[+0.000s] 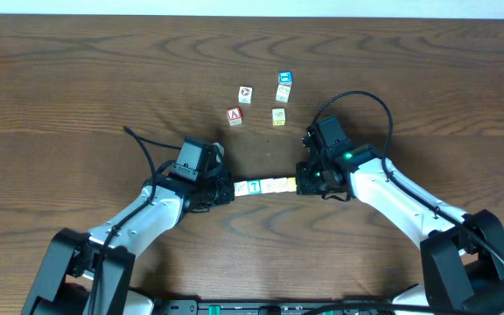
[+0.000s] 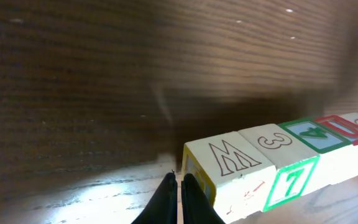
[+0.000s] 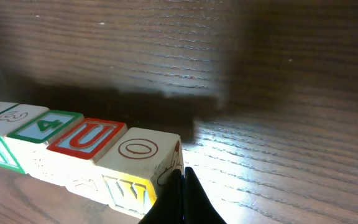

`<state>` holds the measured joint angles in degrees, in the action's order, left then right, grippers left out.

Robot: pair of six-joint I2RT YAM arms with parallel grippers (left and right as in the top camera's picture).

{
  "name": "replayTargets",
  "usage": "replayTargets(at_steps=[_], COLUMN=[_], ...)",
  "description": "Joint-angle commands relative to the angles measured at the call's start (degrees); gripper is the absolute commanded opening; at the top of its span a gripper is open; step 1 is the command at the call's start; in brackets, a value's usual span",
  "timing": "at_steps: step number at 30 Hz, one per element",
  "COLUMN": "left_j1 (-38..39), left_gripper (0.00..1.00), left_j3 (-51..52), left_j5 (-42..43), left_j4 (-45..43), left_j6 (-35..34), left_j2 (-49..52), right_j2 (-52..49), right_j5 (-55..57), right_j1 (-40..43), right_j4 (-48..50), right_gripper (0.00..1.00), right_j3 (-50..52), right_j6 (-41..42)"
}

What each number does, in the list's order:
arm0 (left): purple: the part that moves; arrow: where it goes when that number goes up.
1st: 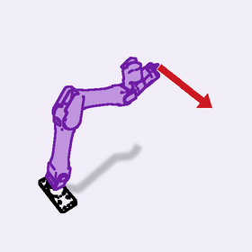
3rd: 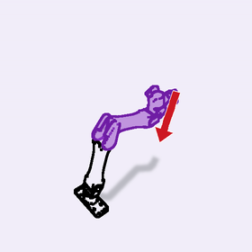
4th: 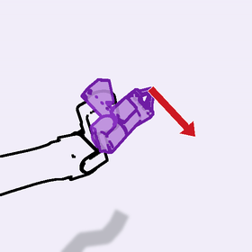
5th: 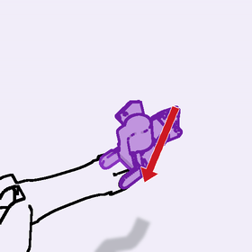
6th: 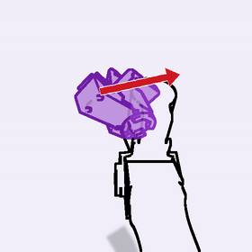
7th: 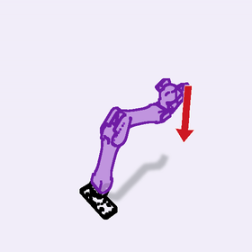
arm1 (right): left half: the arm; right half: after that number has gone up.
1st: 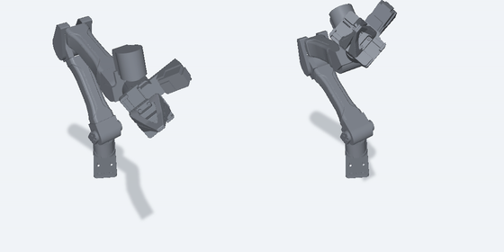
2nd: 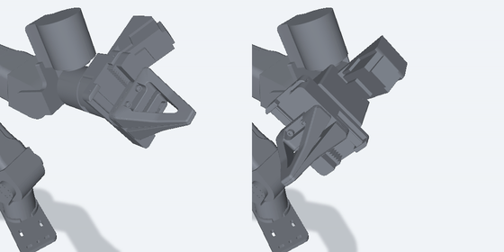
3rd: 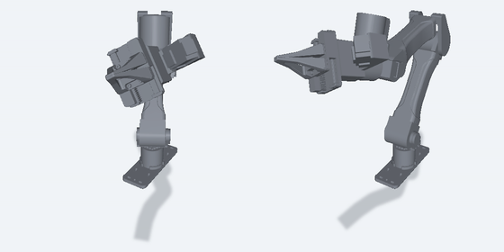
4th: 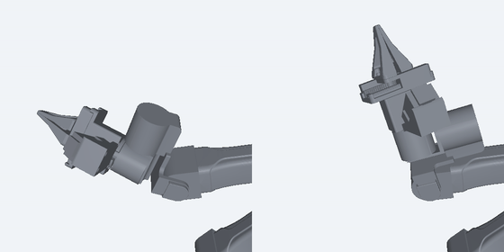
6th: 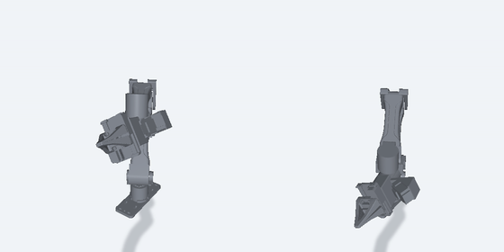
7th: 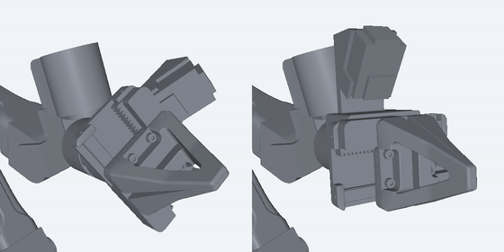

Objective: Lift 5 blocks

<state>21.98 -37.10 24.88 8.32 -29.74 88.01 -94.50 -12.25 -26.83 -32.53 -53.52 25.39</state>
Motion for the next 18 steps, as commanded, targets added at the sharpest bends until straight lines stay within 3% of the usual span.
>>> replayTargets(at_steps=[1, 18], left_j1=[3.2, 4.8], left_gripper=[0.07, 0.08], left_j3=[-0.9, -0.5], left_j5=[9.3, 1.2], left_j4=[-2.3, -1.0], left_j6=[1.1, 1.2], left_j2=[-0.3, -0.1], right_j2=[-1.5, -4.3], right_j5=[-13.6, -10.2], right_j1=[-3.7, -3.7], right_j4=[1.6, 1.2], right_gripper=[0.01, 0.01], right_j3=[-1.9, -1.9], right_j6=[-0.2, -0.2])
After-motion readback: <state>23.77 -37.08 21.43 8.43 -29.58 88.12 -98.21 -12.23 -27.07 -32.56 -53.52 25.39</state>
